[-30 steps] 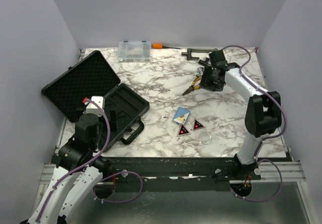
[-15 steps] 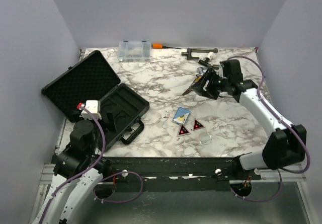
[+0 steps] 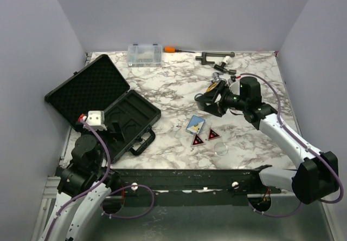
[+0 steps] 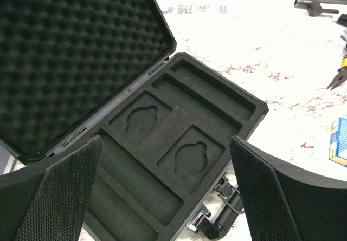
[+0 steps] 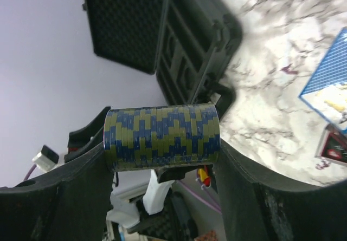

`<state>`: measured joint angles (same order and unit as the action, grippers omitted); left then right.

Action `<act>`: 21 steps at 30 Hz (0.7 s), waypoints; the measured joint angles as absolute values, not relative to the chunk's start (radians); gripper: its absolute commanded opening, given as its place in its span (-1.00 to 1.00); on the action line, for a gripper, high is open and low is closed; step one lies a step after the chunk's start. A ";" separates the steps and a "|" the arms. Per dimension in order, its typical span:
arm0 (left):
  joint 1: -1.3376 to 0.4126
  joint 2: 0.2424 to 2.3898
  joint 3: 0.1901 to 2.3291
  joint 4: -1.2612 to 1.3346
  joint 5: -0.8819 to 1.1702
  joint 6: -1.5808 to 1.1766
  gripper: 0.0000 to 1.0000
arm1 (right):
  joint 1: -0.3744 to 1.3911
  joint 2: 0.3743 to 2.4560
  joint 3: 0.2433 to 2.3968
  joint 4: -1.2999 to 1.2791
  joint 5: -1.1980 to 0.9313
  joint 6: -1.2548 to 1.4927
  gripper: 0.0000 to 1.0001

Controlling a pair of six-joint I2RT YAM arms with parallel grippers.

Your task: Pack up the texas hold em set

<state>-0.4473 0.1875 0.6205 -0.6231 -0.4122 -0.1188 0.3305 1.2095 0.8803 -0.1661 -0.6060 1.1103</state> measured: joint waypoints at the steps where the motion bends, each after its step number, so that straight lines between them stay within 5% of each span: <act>1: -0.447 0.186 0.620 -0.616 -0.412 -0.119 0.97 | 0.342 1.205 0.868 -0.144 -0.617 1.129 0.03; 21: -0.447 0.079 0.577 -0.442 -0.412 -0.119 0.97 | 0.684 1.372 0.776 0.378 -0.616 1.659 0.03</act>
